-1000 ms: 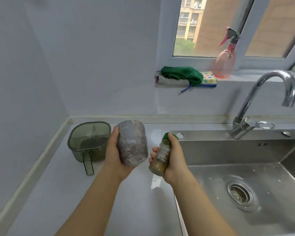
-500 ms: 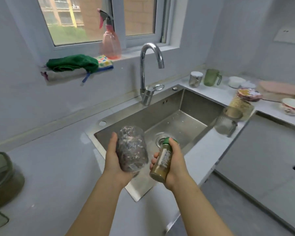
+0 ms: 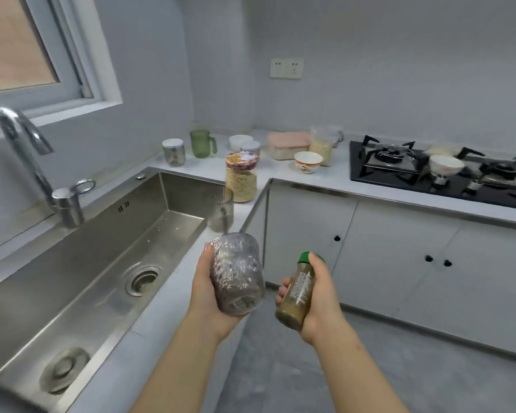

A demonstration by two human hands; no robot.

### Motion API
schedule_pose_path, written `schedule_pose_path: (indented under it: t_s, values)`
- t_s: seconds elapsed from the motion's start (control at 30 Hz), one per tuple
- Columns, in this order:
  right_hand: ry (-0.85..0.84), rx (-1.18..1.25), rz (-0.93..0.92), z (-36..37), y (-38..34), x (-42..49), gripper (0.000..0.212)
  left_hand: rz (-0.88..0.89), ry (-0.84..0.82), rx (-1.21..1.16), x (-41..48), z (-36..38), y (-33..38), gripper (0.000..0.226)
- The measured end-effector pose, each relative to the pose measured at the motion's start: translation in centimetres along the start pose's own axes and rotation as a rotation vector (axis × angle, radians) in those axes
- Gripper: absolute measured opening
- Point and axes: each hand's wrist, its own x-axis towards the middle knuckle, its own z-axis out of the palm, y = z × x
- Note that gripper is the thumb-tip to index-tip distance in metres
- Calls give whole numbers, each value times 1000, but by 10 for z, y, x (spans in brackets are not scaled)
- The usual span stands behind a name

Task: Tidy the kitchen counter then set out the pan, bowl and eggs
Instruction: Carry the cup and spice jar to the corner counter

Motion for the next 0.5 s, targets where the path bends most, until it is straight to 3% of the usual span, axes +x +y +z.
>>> schedule_pose_path:
  t_s: [0.5]
  values:
    - [236,234,-210,-214,-207,26,43,-284,-240,177,86,249,-191,54]
